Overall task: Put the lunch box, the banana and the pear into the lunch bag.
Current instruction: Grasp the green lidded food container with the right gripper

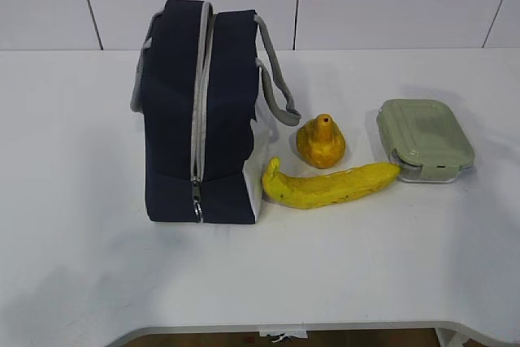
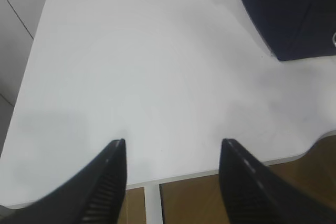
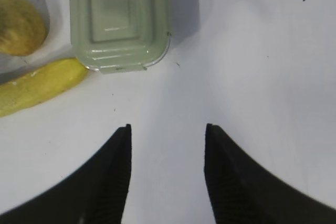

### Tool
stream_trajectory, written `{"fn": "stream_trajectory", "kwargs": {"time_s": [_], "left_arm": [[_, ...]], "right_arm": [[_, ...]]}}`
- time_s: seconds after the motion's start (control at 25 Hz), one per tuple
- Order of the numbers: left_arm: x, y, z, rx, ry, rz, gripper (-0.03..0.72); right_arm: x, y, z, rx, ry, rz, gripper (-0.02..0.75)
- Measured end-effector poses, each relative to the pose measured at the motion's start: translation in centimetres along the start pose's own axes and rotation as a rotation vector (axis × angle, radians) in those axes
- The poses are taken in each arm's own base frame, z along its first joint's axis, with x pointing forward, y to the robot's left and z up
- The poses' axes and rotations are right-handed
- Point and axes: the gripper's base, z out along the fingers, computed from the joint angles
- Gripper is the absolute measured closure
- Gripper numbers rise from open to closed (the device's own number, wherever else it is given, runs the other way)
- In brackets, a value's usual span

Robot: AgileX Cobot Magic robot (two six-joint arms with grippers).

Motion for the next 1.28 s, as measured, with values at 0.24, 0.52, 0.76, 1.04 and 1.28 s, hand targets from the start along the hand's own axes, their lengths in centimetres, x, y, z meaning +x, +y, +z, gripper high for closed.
{"fn": "stream_trajectory", "kwargs": {"time_s": [0.24,0.52,0.76,1.04,1.28], "left_arm": [[0.0,0.0,0.0,0.003,0.0,-0.002,0.259],[0.0,0.0,0.0,0.005,0.0,-0.003,0.259],[0.0,-0.1,0.0,0.008,0.0,-0.004,0.259],[0.0,-0.1,0.0,0.008,0.0,-0.004,0.259],[0.0,-0.1,0.0,0.008,0.0,-0.004,0.259]], "right_arm": [[-3.0,-4.3,2.3,-0.17,0.063,0.038,0.377],[-6.6,-8.5,5.7,-0.445,0.026,0.023,0.377],[-8.9,-10.5,8.7,-0.472,0.013,0.018,0.377],[-9.3,-11.3,11.5,-0.517,0.029,0.069,0.377],[-9.3,-11.5,12.4,-0.541,0.03,0.098,0.233]]}}
